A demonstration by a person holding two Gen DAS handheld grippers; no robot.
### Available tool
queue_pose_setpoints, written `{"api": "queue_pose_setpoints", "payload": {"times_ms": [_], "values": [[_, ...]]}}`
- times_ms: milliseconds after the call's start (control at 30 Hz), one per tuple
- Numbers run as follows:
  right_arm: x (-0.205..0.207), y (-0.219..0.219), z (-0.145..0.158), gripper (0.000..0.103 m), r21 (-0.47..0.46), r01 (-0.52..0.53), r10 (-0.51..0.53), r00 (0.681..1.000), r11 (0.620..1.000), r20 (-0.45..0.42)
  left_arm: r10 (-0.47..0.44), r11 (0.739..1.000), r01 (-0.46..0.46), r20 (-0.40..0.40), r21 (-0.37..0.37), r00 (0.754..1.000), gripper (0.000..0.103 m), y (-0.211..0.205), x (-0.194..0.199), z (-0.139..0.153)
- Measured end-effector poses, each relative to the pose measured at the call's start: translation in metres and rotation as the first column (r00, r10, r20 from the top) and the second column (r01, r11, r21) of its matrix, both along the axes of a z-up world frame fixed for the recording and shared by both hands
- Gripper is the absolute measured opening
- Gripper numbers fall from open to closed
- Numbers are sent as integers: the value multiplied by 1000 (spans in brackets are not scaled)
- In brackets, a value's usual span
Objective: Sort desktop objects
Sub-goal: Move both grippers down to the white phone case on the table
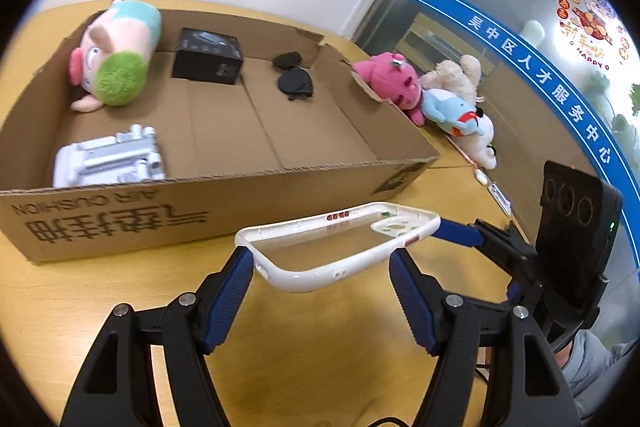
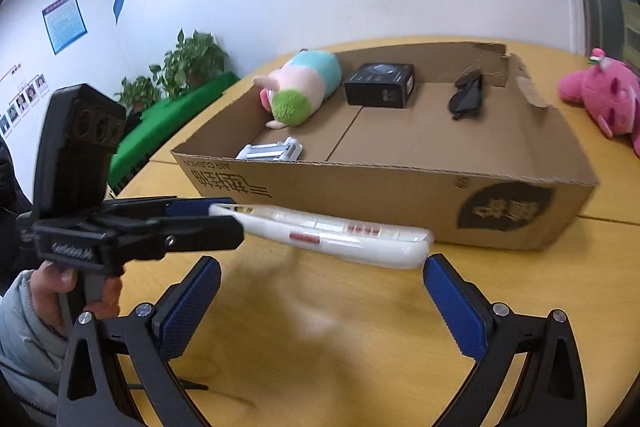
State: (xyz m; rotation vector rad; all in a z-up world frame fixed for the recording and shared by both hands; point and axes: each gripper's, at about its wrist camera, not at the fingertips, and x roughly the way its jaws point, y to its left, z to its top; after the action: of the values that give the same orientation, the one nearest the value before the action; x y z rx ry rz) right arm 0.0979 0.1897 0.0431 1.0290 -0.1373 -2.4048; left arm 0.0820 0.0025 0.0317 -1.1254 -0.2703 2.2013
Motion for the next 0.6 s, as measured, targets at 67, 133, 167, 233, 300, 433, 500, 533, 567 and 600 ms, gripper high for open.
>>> {"api": "queue_pose_setpoints", "payload": {"times_ms": [67, 133, 167, 233, 300, 433, 500, 533, 567, 600], "values": [[3, 5, -5, 103, -1, 1, -1, 1000, 1000, 15, -6, 1000, 6, 19, 7, 1000, 69, 2, 2, -5], [7, 10, -12, 103, -14, 2, -2, 999, 1000, 39, 2, 1000, -3, 45, 16, 999, 70, 0, 6, -10], [9, 12, -15, 102, -22, 3, -2, 999, 1000, 47, 8, 1000, -9, 54, 18, 999, 70, -1, 7, -13], [9, 14, -21, 102, -35, 2, 1, 998, 999, 66, 18, 1000, -19, 68, 16, 998, 70, 0, 9, -17], [7, 12, -25, 102, -43, 1, 2, 997, 999, 73, 20, 1000, -21, 72, 2, 997, 70, 2, 11, -21], [4, 11, -31, 102, -35, -14, 18, 996, 999, 90, 49, 998, -45, 104, -39, 993, 70, -4, 10, -27], [3, 17, -31, 102, -27, -23, 26, 995, 999, 97, 60, 997, -51, 135, -65, 989, 70, -7, 9, -31], [2, 20, -31, 102, -18, -25, 27, 994, 1000, 104, 67, 995, -56, 149, -79, 987, 70, -8, 8, -34], [0, 24, -33, 102, 0, -23, 23, 992, 1000, 122, 70, 994, -55, 171, -91, 983, 70, -8, 8, -38], [-3, 27, -36, 102, 24, -11, 7, 991, 1000, 137, 71, 993, -52, 193, -104, 979, 70, -6, 7, -42]]}}
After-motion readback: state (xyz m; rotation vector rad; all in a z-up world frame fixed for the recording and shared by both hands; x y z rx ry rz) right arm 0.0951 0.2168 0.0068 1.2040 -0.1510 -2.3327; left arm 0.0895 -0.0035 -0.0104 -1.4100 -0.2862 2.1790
